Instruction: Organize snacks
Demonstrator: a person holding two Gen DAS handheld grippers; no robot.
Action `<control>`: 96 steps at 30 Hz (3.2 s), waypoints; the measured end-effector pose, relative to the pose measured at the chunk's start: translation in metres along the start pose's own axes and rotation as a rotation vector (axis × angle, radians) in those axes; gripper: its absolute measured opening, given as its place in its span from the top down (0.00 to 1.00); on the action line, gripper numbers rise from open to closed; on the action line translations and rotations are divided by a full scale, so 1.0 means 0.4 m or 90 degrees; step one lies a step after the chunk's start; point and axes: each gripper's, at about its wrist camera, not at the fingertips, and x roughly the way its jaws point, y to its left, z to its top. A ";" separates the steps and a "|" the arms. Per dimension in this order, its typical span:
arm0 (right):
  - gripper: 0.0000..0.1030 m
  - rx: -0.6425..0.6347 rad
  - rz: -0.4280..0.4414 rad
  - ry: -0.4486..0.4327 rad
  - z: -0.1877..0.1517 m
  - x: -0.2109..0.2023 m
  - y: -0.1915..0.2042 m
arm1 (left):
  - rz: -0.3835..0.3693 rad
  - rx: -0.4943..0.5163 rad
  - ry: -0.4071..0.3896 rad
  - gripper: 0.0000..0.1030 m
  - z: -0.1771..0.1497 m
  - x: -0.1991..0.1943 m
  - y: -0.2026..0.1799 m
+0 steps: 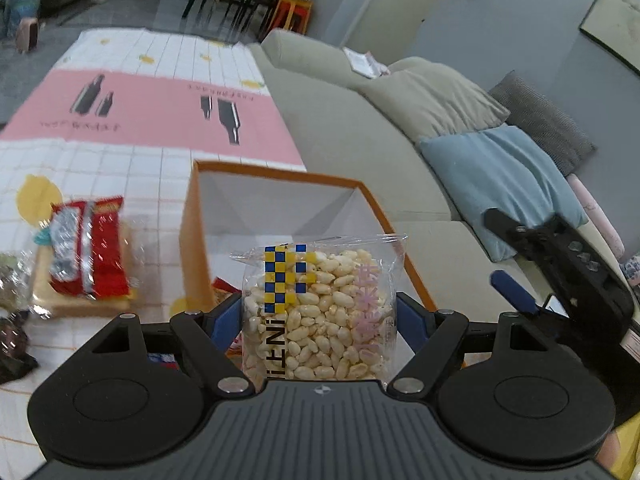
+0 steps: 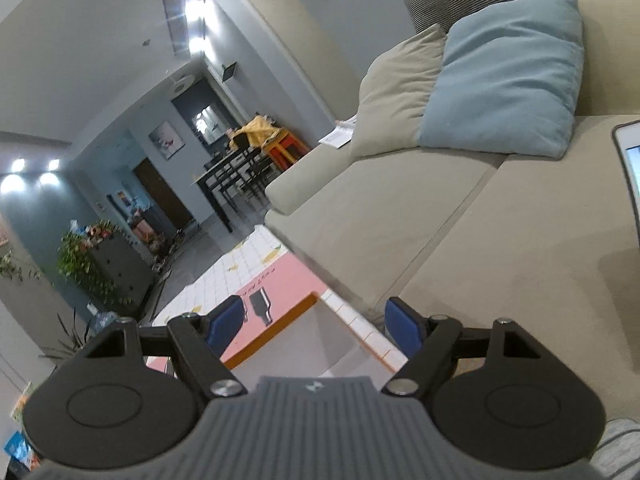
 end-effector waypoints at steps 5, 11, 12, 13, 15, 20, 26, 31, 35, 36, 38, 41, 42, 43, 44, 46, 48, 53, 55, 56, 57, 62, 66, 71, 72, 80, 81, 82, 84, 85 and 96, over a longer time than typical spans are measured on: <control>0.26 0.035 -0.004 -0.001 0.000 -0.002 -0.016 | 0.008 -0.072 0.030 0.11 0.000 0.057 0.003; 0.26 0.059 -0.013 0.001 -0.006 -0.003 -0.027 | -0.008 -0.101 0.058 0.11 0.009 0.126 -0.017; 0.26 0.060 -0.014 -0.005 -0.005 -0.006 -0.029 | -0.005 -0.103 0.067 0.11 0.010 0.138 -0.021; 0.26 0.061 -0.012 -0.007 -0.004 -0.008 -0.031 | 0.000 -0.106 0.078 0.11 0.010 0.151 -0.026; 0.26 0.060 -0.006 -0.005 -0.007 -0.013 -0.037 | -0.001 -0.104 0.105 0.08 0.009 0.178 -0.036; 0.26 0.079 -0.023 -0.001 -0.004 -0.004 -0.056 | 0.024 -0.031 0.143 0.07 -0.018 0.221 -0.062; 0.26 0.093 -0.034 0.001 0.001 0.001 -0.071 | 0.026 -0.035 0.127 0.07 -0.019 0.200 -0.048; 0.26 0.084 -0.032 0.002 0.002 0.007 -0.068 | -0.015 -0.042 0.122 0.07 0.011 0.150 -0.032; 0.26 0.083 -0.033 0.012 -0.001 0.012 -0.068 | -0.026 -0.043 0.093 0.07 0.039 0.091 -0.021; 0.26 0.081 -0.034 0.013 -0.002 0.013 -0.067 | -0.025 -0.042 0.086 0.07 0.046 0.081 -0.022; 0.26 0.069 -0.036 0.018 -0.004 0.016 -0.061 | -0.022 -0.034 0.068 0.07 0.057 0.055 -0.021; 0.32 0.023 -0.048 0.053 -0.017 0.040 -0.040 | -0.004 -0.018 0.035 0.07 0.071 0.012 -0.020; 0.49 0.006 -0.053 0.065 -0.024 0.050 -0.031 | 0.003 -0.014 0.025 0.07 0.073 -0.004 -0.017; 0.66 -0.014 -0.055 0.079 -0.029 0.060 -0.020 | 0.011 -0.009 0.018 0.07 0.074 -0.015 -0.013; 0.70 -0.033 -0.049 0.093 -0.033 0.067 -0.009 | 0.021 0.000 0.013 0.07 0.075 -0.025 -0.011; 0.75 -0.063 -0.019 0.103 -0.041 0.072 0.010 | 0.052 0.025 -0.003 0.07 0.076 -0.042 -0.005; 0.81 -0.110 0.005 0.118 -0.045 0.079 0.035 | 0.085 0.049 -0.018 0.07 0.069 -0.055 0.004; 0.86 -0.174 -0.014 0.205 -0.061 0.127 0.081 | 0.118 0.076 -0.024 0.07 0.056 -0.065 0.033; 0.97 -0.190 -0.043 0.222 -0.063 0.155 0.097 | 0.112 0.065 -0.026 0.07 0.054 -0.069 0.051; 0.97 -0.204 -0.059 0.232 -0.063 0.171 0.107 | 0.107 0.044 -0.023 0.07 0.050 -0.071 0.064; 0.99 -0.233 -0.068 0.250 -0.068 0.192 0.121 | 0.098 0.026 -0.014 0.07 0.047 -0.072 0.078; 1.00 -0.361 -0.079 0.316 -0.101 0.307 0.183 | 0.068 0.001 0.007 0.07 0.027 -0.083 0.142; 1.00 -0.465 -0.101 0.319 -0.142 0.411 0.205 | 0.089 -0.010 0.016 0.08 0.019 -0.086 0.181; 1.00 -0.500 -0.187 0.406 -0.198 0.513 0.185 | 0.094 -0.030 0.007 0.08 0.025 -0.104 0.218; 1.00 -0.500 -0.196 0.427 -0.207 0.525 0.173 | 0.090 -0.037 0.007 0.08 0.027 -0.105 0.225; 0.99 -0.528 -0.213 0.488 -0.225 0.493 0.130 | 0.077 -0.060 0.021 0.08 0.039 -0.090 0.234; 0.99 -0.536 -0.217 0.493 -0.227 0.483 0.127 | 0.076 -0.055 0.019 0.08 0.039 -0.090 0.228; 0.99 -0.542 -0.219 0.493 -0.228 0.474 0.124 | 0.074 -0.050 0.017 0.08 0.039 -0.091 0.223; 0.98 -0.545 -0.222 0.481 -0.223 0.456 0.119 | 0.073 -0.040 0.013 0.08 0.038 -0.096 0.212; 0.96 -0.539 -0.223 0.466 -0.216 0.445 0.124 | 0.074 -0.035 0.010 0.08 0.037 -0.100 0.207; 0.95 -0.455 -0.108 0.283 -0.139 0.220 0.308 | 0.130 -0.020 -0.061 0.11 0.053 -0.196 0.223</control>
